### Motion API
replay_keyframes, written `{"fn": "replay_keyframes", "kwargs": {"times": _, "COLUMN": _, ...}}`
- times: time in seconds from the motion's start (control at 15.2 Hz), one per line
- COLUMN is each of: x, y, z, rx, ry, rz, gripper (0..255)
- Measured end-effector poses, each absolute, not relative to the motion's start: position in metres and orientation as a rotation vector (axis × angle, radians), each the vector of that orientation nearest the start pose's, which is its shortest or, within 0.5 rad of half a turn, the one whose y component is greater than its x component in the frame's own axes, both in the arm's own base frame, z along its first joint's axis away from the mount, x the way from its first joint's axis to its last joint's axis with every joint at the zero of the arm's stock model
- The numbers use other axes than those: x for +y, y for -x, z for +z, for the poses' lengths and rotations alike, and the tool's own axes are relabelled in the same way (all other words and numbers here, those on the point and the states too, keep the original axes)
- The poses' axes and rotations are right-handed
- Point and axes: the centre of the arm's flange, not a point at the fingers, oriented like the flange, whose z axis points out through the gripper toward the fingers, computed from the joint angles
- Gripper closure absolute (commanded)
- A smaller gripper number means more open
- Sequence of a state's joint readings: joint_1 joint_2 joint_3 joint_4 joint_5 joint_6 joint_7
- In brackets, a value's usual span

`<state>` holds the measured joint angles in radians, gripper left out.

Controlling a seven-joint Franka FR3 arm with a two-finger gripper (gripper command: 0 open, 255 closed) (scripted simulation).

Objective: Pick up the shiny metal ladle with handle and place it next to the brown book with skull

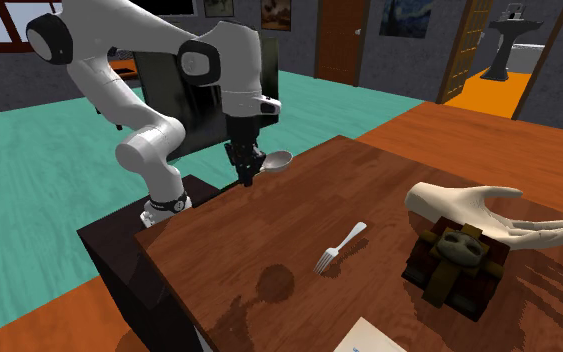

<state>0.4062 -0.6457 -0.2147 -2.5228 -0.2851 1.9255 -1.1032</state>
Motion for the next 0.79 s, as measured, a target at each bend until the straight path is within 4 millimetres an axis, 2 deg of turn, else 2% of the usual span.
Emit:
{"fn": "replay_keyframes", "kwargs": {"times": 0.2, "x": 0.051, "y": -0.367, "z": 0.501, "rx": -2.153, "ry": 2.484, "rz": 0.033, "gripper": 255}}
{"fn": "replay_keyframes", "kwargs": {"times": 0.66, "x": 0.119, "y": -0.415, "z": 0.504, "rx": -2.154, "ry": 2.484, "rz": 0.034, "gripper": 255}}
{"fn": "replay_keyframes", "kwargs": {"times": 0.79, "x": 0.145, "y": -0.429, "z": 0.505, "rx": -2.154, "ry": 2.484, "rz": 0.034, "gripper": 255}}
